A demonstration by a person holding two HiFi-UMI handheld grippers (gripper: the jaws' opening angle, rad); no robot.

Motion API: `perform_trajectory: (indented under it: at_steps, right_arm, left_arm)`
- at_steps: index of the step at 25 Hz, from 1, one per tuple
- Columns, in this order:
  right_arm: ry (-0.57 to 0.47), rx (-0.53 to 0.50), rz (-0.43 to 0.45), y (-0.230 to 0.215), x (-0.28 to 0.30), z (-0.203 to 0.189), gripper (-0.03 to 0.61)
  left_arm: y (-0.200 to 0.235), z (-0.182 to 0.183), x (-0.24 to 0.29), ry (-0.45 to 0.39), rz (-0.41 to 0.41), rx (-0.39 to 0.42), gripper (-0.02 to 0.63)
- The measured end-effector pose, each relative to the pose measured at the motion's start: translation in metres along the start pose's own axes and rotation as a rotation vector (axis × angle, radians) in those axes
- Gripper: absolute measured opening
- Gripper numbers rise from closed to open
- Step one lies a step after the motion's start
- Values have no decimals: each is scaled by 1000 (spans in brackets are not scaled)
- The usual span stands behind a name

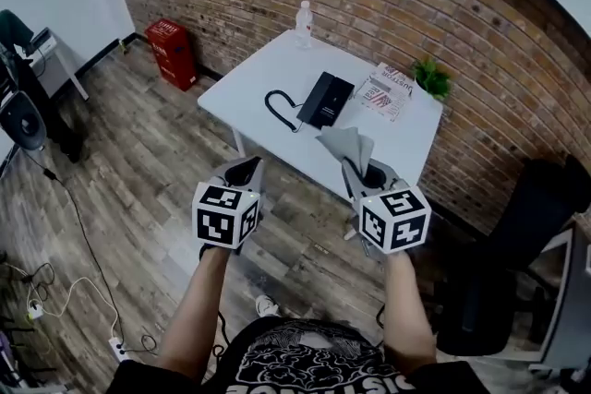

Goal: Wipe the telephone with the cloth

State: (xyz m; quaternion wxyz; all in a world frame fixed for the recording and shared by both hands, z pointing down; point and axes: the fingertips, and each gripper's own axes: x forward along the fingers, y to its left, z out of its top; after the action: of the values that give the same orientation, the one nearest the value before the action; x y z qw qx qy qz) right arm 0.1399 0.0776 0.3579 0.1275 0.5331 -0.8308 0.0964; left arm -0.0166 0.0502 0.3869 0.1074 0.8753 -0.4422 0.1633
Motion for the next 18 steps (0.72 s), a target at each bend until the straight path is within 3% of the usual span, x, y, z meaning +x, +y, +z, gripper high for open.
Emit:
perform_trajectory:
  at_steps: [8, 18]
  right_arm:
    - [15, 4, -66, 18, 35, 8, 11]
    - [17, 19, -103, 10, 59, 10, 10]
  left_arm:
    - [43, -1, 14, 3, -76, 18, 5]
    - [61, -2, 34, 16, -120, 29, 5]
